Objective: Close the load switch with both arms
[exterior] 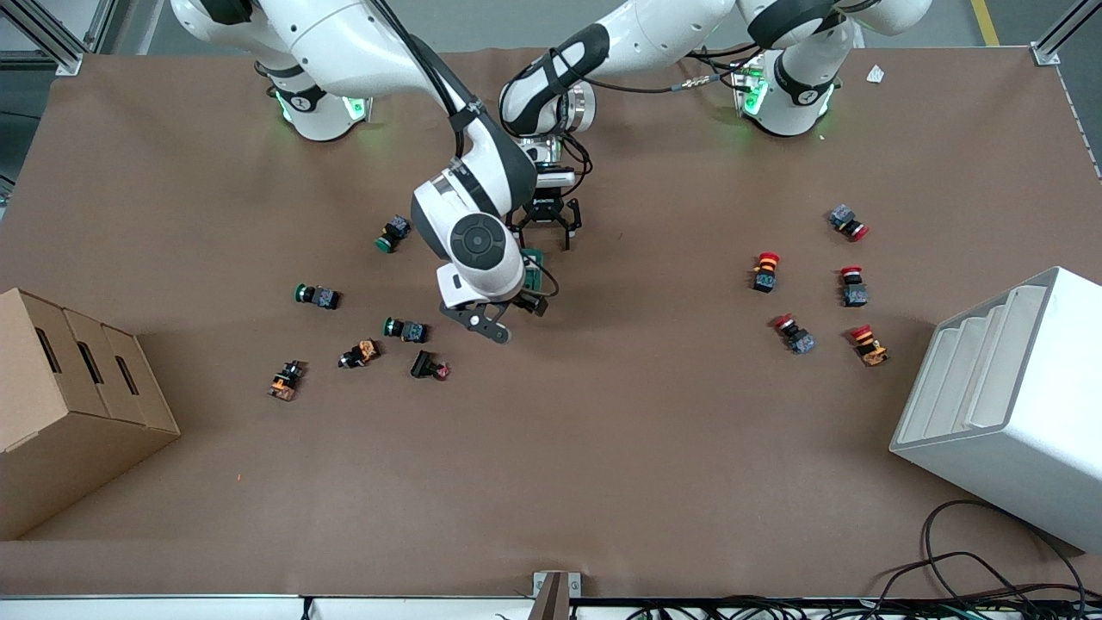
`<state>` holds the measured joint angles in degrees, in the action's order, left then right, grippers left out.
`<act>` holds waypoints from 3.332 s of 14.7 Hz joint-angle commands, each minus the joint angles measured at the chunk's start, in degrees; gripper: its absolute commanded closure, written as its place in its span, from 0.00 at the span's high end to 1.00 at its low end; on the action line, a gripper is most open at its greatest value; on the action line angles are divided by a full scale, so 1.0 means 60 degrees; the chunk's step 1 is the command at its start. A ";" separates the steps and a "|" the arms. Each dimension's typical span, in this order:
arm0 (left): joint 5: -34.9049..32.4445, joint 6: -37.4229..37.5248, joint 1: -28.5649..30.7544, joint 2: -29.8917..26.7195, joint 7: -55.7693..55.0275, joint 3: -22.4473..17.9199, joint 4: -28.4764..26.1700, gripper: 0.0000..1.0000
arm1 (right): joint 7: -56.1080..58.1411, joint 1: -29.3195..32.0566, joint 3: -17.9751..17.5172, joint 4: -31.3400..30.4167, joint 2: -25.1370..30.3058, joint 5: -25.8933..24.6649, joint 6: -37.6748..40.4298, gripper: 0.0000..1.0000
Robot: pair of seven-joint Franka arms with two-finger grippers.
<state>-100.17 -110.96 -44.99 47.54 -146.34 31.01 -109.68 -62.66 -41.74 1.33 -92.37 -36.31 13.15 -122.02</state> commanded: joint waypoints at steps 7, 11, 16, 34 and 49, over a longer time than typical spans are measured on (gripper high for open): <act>-0.0972 -0.0168 -0.0118 0.0426 -0.0147 -0.0055 0.0584 1.00 | -0.1466 -0.0953 -0.0032 -0.1801 0.0441 0.1060 -0.1651 1.00; -0.1044 -0.0154 -0.0103 0.0441 -0.0103 -0.0070 0.0584 1.00 | -0.2006 -0.1201 -0.0017 -0.1802 0.0383 0.1060 -0.1724 1.00; -0.1060 -0.0154 -0.0118 0.0455 -0.0059 -0.0129 0.0584 1.00 | -0.2301 -0.1421 -0.0032 -0.1758 0.0339 0.1060 -0.1797 1.00; -0.1060 -0.0154 -0.0074 0.0529 -0.0030 -0.0143 0.0599 1.00 | -0.1408 -0.0997 0.0012 -0.1465 0.0046 0.0958 -0.2178 1.00; -0.1060 -0.0154 -0.0103 0.0558 -0.0029 -0.0216 0.0701 1.00 | -0.0676 -0.0323 0.0027 -0.0586 -0.0231 0.0958 -0.2178 1.00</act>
<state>-105.26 -111.62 -45.21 49.63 -146.38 30.29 -106.75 -67.77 -43.88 1.79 -97.44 -35.97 19.11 -134.42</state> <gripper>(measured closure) 0.000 0.000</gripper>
